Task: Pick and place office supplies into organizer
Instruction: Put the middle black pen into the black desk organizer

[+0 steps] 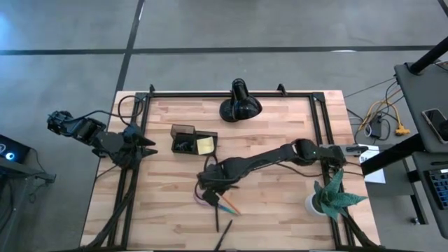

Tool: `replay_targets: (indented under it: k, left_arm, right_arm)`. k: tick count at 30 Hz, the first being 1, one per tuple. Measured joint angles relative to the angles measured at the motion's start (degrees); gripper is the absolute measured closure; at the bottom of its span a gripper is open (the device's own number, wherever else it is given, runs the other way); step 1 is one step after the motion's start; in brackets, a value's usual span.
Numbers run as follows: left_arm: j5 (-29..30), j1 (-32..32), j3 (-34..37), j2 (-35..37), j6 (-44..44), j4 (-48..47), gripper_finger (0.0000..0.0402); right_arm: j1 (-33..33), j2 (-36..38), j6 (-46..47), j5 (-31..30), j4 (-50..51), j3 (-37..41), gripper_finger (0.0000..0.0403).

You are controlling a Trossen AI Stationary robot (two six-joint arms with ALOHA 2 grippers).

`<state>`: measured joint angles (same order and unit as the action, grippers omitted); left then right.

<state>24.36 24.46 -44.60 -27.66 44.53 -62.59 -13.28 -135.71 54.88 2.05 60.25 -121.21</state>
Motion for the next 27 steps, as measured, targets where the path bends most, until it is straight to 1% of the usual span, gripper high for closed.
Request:
replay_targets:
  k: [3,10,13,19,27]
  left_arm:
    - [0.0,0.0,0.0,0.1,0.0,-0.1,0.0233]
    - [0.0,0.0,0.0,0.0,-0.2,-0.1,0.0233]
    - [0.1,0.0,0.0,0.0,-0.4,-0.1,0.0233]
    - [0.3,0.0,0.0,0.0,-0.4,-0.1,0.0233]
    - [0.4,0.0,0.0,0.0,-0.3,-0.1,0.0233]
  right_arm:
    - [0.1,0.1,0.5,0.2,-0.6,-0.1,0.0367]
    - [0.5,0.1,0.7,2.2,-0.6,-0.1,0.0288]
    - [1.1,-0.5,0.8,2.8,-1.1,-0.1,0.0267]
    - [1.0,-3.0,1.1,4.1,-1.7,0.0,0.0257]
    - [0.9,-3.2,0.8,4.1,-2.2,-0.4,0.0257]
